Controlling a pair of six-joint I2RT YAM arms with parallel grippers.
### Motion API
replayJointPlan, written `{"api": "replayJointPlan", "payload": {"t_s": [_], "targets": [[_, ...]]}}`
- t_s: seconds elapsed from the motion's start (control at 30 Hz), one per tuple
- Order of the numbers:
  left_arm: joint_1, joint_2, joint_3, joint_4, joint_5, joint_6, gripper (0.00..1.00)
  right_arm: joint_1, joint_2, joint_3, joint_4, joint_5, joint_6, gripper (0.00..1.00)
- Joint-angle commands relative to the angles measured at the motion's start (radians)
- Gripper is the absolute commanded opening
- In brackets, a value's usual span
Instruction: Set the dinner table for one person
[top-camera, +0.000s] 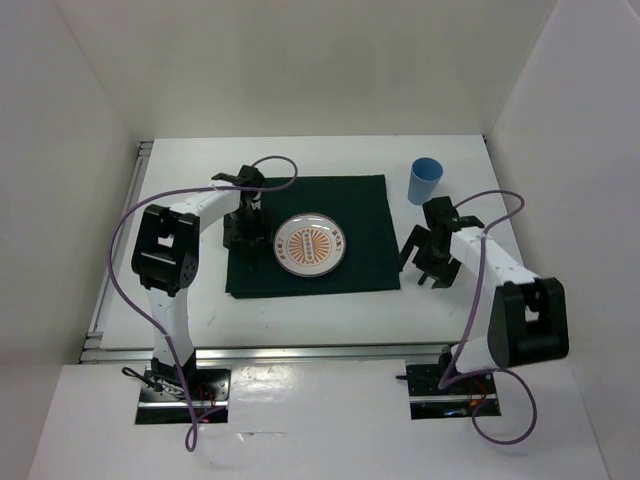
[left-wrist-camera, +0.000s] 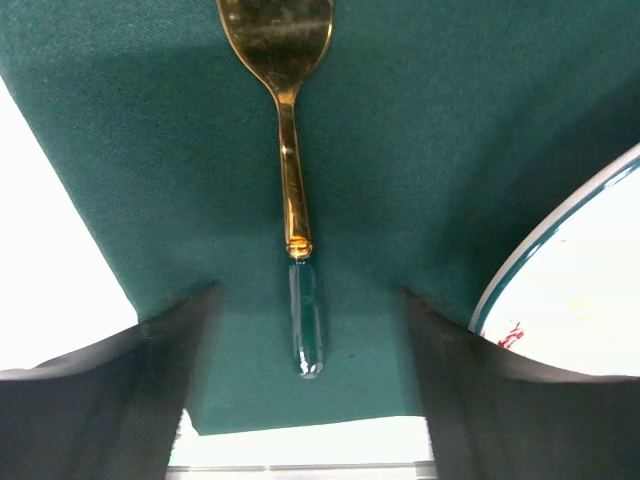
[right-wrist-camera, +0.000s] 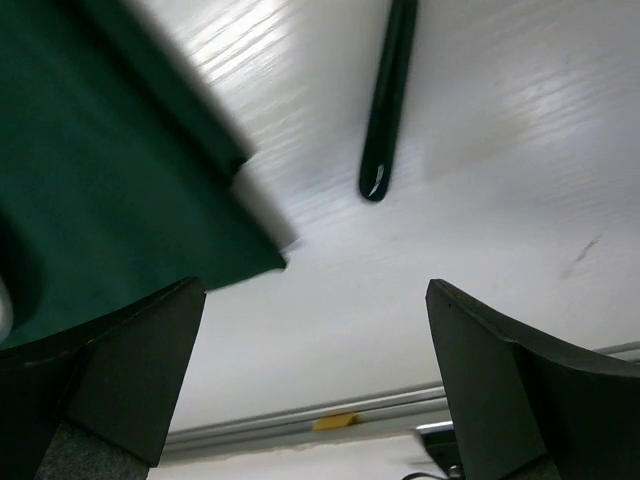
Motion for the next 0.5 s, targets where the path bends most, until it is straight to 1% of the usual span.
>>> {"api": "replayJointPlan", "payload": {"t_s": [0.0,0.13,0.2,0.3,0.37,0.47], "targets": [[-0.001,-0.009,0.035,-0.022,0.014,0.021,0.91,-0.037,0.107,0.047,0.044,0.075,-0.094,1.00],[-0.001,-0.044,0.060,-0.031,0.014,0.021,0.92,-0.086,0.204,0.056,0.110,0.064,-0.134,1.00],[-0.001,-0.063,0.069,-0.031,0.014,0.030,0.92,-0.133,0.244,0.056,0.167,0.020,-0.171,1.00],[-0.001,-0.104,0.106,-0.041,0.004,0.053,0.92,-0.166,0.284,0.065,0.227,-0.005,-0.212,1.00],[-0.001,-0.144,0.118,-0.041,-0.006,0.065,0.92,-0.175,0.306,0.093,0.238,-0.016,-0.232,1.00],[-0.001,-0.211,0.118,-0.013,-0.024,0.104,0.91,-0.175,0.368,0.117,0.238,-0.016,-0.241,0.92]]}}
